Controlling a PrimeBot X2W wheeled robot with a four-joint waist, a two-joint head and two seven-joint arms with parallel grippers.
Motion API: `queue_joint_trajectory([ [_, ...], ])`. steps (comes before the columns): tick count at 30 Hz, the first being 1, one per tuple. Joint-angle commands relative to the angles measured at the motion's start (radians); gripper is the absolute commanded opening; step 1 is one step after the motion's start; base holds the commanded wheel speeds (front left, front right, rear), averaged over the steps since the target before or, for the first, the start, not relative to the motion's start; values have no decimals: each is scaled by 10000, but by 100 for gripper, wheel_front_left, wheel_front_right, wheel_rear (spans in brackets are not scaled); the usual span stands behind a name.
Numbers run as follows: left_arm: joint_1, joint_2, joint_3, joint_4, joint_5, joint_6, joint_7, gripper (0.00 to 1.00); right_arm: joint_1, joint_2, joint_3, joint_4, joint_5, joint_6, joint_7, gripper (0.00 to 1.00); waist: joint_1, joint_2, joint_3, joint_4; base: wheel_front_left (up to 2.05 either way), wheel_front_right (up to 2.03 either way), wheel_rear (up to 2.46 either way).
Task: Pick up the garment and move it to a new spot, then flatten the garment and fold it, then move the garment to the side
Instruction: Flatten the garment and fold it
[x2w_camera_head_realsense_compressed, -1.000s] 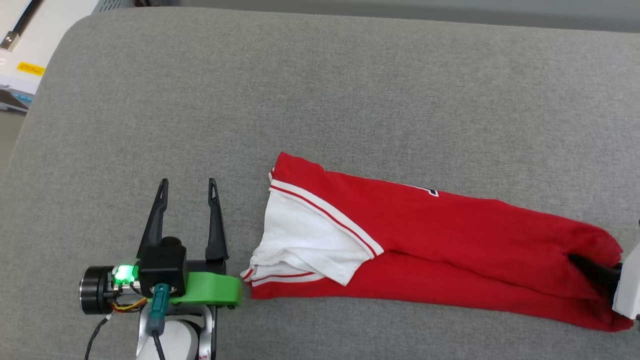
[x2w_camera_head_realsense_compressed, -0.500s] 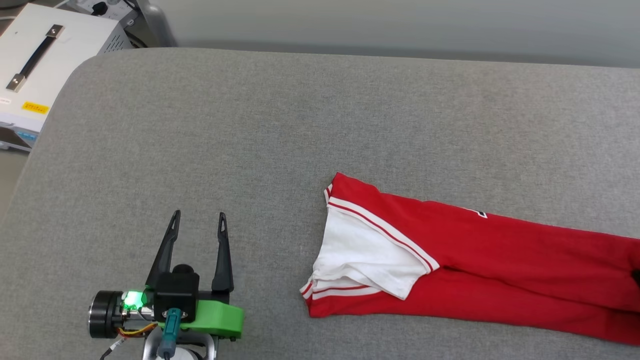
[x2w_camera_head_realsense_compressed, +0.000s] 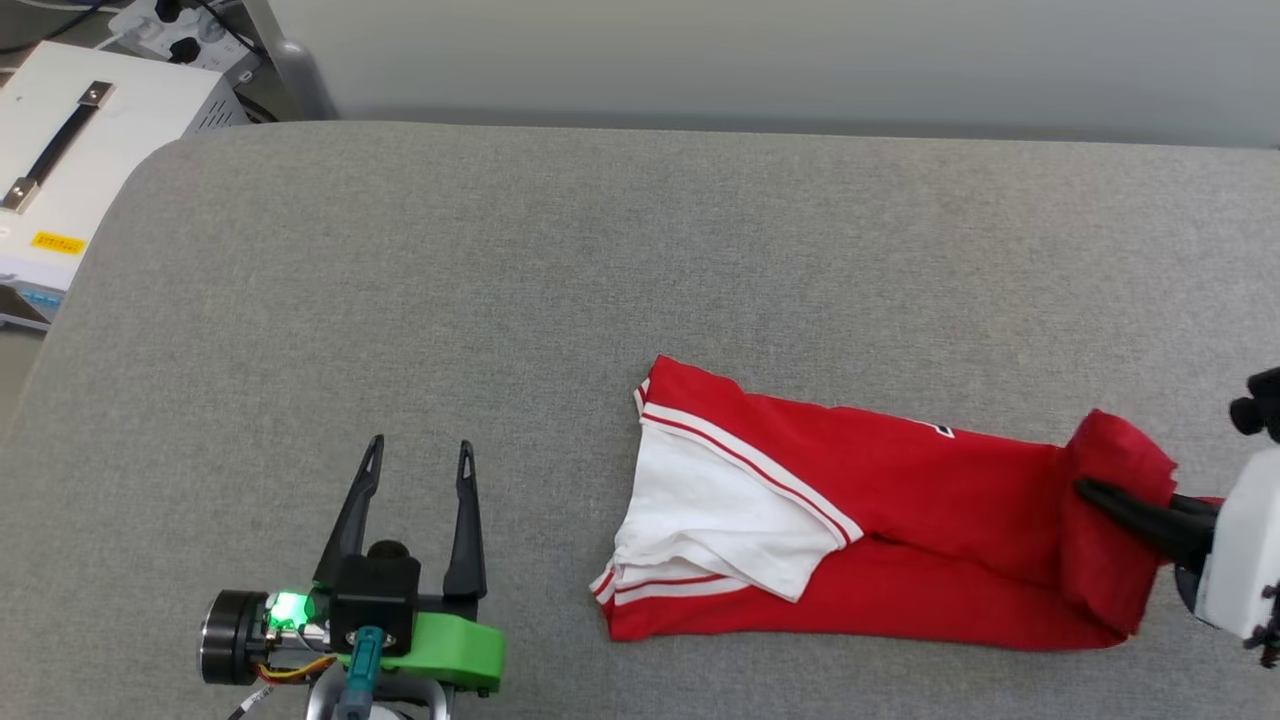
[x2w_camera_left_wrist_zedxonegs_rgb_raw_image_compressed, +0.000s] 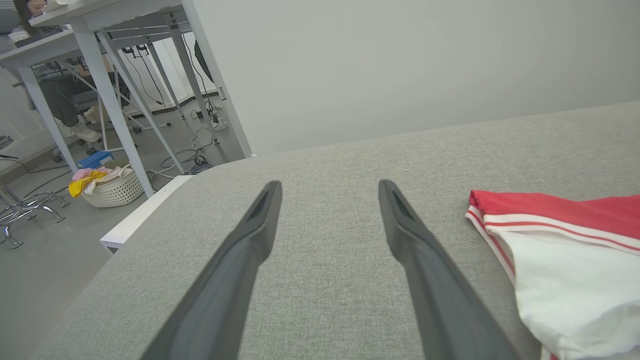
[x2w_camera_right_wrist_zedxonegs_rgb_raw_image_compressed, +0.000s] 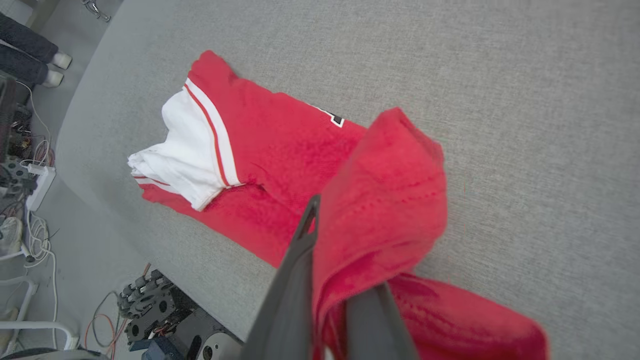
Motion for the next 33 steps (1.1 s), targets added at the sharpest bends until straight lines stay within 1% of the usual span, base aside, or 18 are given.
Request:
queue_joint_trajectory([
  [1,-14,-73,-25,18,104,-65,-57,100,-259,221,96,-250,-91,-6,105,0,0,-1,108,90,0,0,0],
  [5,-152,-121,-98,11,149,-119,-57,100,-968,728,528,-670,-502,-6,444,0,0,-1,326,230,0,0,0],
  [10,-455,-206,-193,42,195,-160,-57,100,-2268,1592,1439,-454,-1187,-6,885,0,0,-1,709,383,0,0,0],
  [15,-743,-310,-319,93,221,-197,-57,100,-3611,2503,2567,301,-1655,-6,1209,0,0,-1,1026,514,0,0,0],
  [19,-940,-361,-384,131,227,-206,-57,100,-4511,3148,3433,1041,-1975,-6,1190,0,0,-1,1245,601,0,0,0],
  [25,-1139,-442,-493,192,233,-204,-57,100,-5420,3889,4741,2382,-2490,-6,1030,0,0,-1,1489,716,0,0,0],
  [28,-1224,-475,-556,235,242,-203,-57,100,-5694,3997,5339,3117,-2888,-6,851,0,0,-1,1562,781,0,0,0],
  [31,-1277,-482,-568,268,235,-179,-57,100,-5760,4026,5722,3679,-2963,-6,471,1,0,-1,1563,808,0,0,0],
  [32,-1276,-474,-553,272,228,-164,-57,100,-5783,3999,5816,3750,-2989,-6,319,38,0,-1,1543,789,0,0,0],
  [33,-1257,-458,-525,280,220,-140,-57,100,-5801,3966,5920,3770,-3002,-6,80,100,0,-1,1494,746,0,0,0],
])
